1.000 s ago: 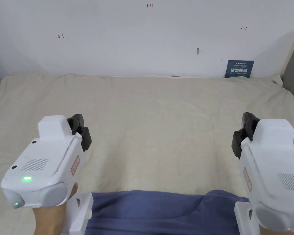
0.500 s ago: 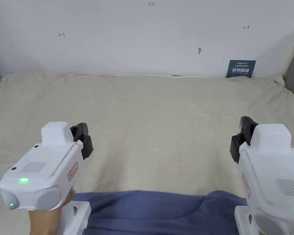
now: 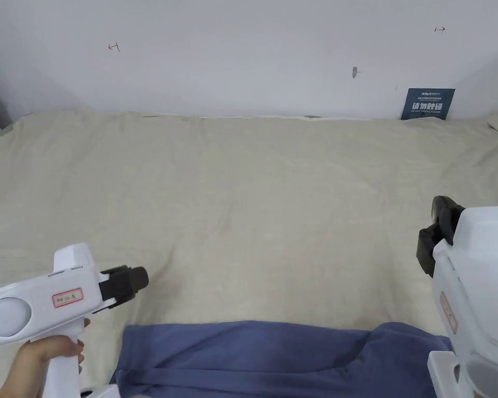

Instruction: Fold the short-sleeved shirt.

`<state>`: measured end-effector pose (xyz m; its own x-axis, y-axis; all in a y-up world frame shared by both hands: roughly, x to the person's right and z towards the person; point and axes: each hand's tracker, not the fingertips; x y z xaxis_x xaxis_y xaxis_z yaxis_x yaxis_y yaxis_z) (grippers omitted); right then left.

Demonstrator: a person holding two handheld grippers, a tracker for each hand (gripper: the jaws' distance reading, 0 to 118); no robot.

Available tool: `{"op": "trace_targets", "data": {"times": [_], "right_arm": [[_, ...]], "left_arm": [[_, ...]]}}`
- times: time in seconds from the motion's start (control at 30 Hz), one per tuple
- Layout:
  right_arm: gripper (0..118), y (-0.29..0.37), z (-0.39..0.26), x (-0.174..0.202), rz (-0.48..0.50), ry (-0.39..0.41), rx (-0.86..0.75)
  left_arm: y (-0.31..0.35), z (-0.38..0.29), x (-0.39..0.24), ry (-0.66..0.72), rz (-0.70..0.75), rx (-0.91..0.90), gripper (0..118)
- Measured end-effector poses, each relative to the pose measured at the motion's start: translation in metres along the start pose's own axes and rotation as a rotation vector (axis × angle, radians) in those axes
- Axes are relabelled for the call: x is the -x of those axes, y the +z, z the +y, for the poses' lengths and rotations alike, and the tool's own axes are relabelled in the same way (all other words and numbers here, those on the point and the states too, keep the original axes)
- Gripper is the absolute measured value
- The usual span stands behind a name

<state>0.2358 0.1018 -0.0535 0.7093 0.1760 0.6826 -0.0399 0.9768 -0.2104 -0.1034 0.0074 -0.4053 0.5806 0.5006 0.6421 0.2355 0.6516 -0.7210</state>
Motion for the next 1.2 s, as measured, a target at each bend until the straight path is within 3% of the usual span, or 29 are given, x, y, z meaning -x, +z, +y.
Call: {"op": "trace_targets", "data": {"times": [0.17, 0.23, 0.3, 0.37, 0.57, 0.63, 0.73, 0.8, 0.87, 0.97, 1.2], "right_arm": [[2, -0.014, -0.006, 0.010, 0.005, 0.018, 0.036], [2, -0.018, -0.008, 0.016, 0.009, 0.023, 0.051], [2, -0.022, -0.011, 0.021, 0.015, 0.028, 0.065], [2, -0.026, -0.015, 0.028, 0.023, 0.038, 0.081], [2, -0.040, -0.022, 0.041, 0.050, 0.055, 0.127], [2, -0.042, -0.023, 0.044, 0.052, 0.059, 0.130], [2, -0.044, -0.024, 0.044, 0.052, 0.065, 0.137], [2, -0.044, -0.025, 0.042, 0.048, 0.062, 0.142], [2, -0.044, -0.025, 0.038, 0.047, 0.052, 0.150], [2, -0.042, -0.027, 0.033, 0.035, 0.043, 0.151], [2, -0.034, -0.024, 0.020, 0.023, 0.033, 0.151]], "left_arm": [[-0.011, -0.021, 0.050, 0.090, -0.005, 0.121, 6], [-0.017, -0.029, 0.068, 0.157, -0.004, 0.179, 37], [-0.025, -0.037, 0.081, 0.195, 0.029, 0.238, 84], [-0.030, -0.046, 0.088, 0.183, 0.049, 0.245, 95], [-0.046, -0.064, 0.108, 0.257, 0.026, 0.295, 93], [-0.052, -0.070, 0.109, 0.253, 0.031, 0.310, 74], [-0.060, -0.076, 0.103, 0.206, 0.077, 0.329, 59], [-0.067, -0.083, 0.112, 0.146, 0.103, 0.313, 38], [-0.070, -0.084, 0.113, 0.163, 0.100, 0.313, 35], [-0.072, -0.082, 0.115, 0.138, 0.138, 0.308, 7], [-0.052, -0.069, 0.090, 0.063, 0.153, 0.228, 5]]}}
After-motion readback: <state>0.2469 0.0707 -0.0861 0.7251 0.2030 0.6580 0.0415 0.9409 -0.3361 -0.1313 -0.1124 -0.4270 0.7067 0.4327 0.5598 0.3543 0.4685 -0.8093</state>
